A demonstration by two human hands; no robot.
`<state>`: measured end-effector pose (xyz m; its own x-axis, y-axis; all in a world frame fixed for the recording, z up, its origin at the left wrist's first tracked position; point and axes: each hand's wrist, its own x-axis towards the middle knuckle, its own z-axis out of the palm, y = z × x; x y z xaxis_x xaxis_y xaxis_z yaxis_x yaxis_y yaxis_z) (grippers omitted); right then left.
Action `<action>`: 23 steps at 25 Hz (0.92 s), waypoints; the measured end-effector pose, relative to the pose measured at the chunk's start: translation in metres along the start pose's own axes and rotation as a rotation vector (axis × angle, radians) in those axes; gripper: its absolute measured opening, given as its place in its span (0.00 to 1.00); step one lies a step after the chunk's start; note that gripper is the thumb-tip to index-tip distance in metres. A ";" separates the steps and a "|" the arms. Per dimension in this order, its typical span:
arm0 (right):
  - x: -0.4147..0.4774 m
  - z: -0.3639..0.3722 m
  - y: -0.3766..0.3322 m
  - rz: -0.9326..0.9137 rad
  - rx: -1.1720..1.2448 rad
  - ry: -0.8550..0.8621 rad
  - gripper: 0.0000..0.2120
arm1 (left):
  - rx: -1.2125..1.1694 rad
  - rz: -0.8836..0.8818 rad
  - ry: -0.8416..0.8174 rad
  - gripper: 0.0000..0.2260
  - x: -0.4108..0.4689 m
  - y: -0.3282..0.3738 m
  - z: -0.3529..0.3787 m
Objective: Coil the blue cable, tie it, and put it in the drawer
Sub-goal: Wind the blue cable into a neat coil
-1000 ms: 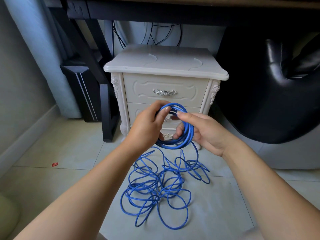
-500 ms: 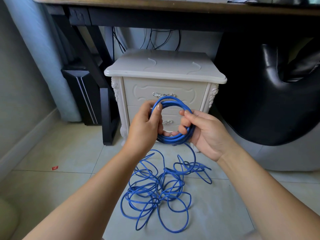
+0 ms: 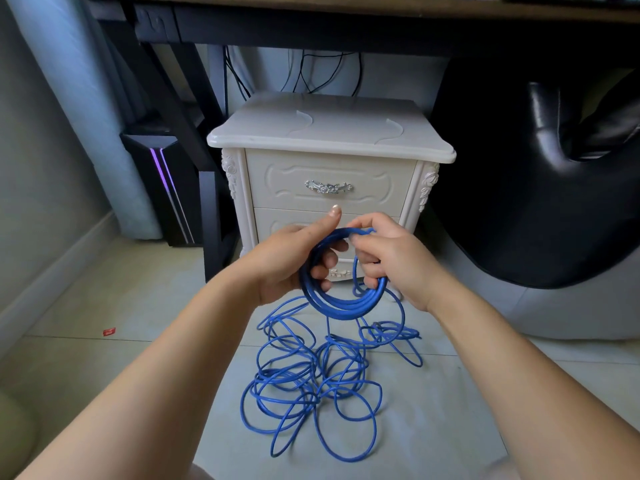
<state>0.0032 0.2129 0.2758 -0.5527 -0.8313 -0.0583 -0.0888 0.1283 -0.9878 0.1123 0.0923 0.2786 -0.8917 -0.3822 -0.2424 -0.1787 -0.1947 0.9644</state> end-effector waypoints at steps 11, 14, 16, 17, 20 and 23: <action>0.000 -0.011 0.002 0.063 -0.027 -0.107 0.14 | -0.074 0.105 0.256 0.22 0.007 -0.002 0.004; -0.002 -0.017 0.003 0.073 -0.271 -0.112 0.17 | -0.143 0.126 0.332 0.22 0.007 -0.002 0.000; -0.006 -0.020 0.000 0.088 -0.201 -0.119 0.15 | -0.234 0.132 0.399 0.22 0.010 -0.003 -0.001; -0.007 -0.019 0.000 0.095 -0.125 -0.123 0.13 | -0.285 0.136 0.430 0.22 0.011 -0.005 0.000; -0.007 -0.001 0.009 0.085 0.014 -0.088 0.12 | -0.426 0.176 0.486 0.22 0.013 -0.013 0.014; -0.003 0.013 0.016 0.040 0.237 0.051 0.12 | -0.506 0.204 0.497 0.23 0.011 -0.021 0.030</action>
<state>0.0141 0.2103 0.2580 -0.5937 -0.7989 -0.0964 0.1276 0.0249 -0.9915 0.0942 0.1191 0.2594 -0.5716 -0.7962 -0.1984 0.2917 -0.4231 0.8578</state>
